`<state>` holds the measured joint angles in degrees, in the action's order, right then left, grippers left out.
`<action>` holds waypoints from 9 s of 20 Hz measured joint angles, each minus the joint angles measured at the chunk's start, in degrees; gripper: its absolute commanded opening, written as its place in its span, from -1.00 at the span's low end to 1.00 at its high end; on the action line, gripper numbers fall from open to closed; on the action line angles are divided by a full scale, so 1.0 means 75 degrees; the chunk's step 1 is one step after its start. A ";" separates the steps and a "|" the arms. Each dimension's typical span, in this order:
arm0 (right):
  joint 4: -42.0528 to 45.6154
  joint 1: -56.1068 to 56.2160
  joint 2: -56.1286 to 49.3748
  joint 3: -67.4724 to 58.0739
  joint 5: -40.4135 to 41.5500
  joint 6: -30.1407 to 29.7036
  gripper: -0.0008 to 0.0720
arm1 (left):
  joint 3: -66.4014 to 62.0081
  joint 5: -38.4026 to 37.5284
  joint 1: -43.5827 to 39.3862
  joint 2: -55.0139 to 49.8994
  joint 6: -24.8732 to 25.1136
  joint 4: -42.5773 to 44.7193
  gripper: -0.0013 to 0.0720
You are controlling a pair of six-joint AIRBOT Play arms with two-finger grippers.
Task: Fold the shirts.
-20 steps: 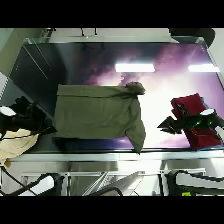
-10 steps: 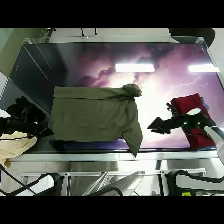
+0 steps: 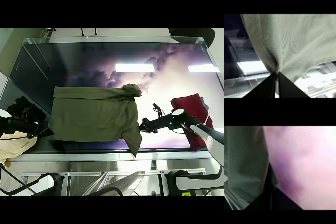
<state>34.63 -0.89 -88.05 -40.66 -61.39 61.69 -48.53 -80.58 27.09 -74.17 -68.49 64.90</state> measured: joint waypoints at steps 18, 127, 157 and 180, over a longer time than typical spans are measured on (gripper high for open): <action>-0.1711 -0.3529 0.6831 -0.6207 -0.1821 -0.0376 -0.93 | -0.6414 -0.0434 0.0956 0.3870 0.0204 -0.3800 -0.91; -0.0682 -0.1612 0.3631 0.2200 -0.0187 -0.0396 -0.93 | -0.1099 0.0737 -0.1037 -0.1521 0.0332 0.0778 0.91; -0.0953 -0.2900 0.4048 0.0868 -0.0691 -0.1192 -0.93 | -0.2637 -0.1358 -0.0854 -0.2101 0.1329 -0.1209 -0.91; -0.0956 -0.1457 -0.2101 -0.4750 0.0507 -0.1979 0.21 | -0.8641 -0.1303 -0.2349 -0.6120 0.0181 -0.0300 0.92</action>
<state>27.46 -11.81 -103.81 -76.29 -57.58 46.85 -113.34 -90.35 9.47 -120.07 -67.13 62.65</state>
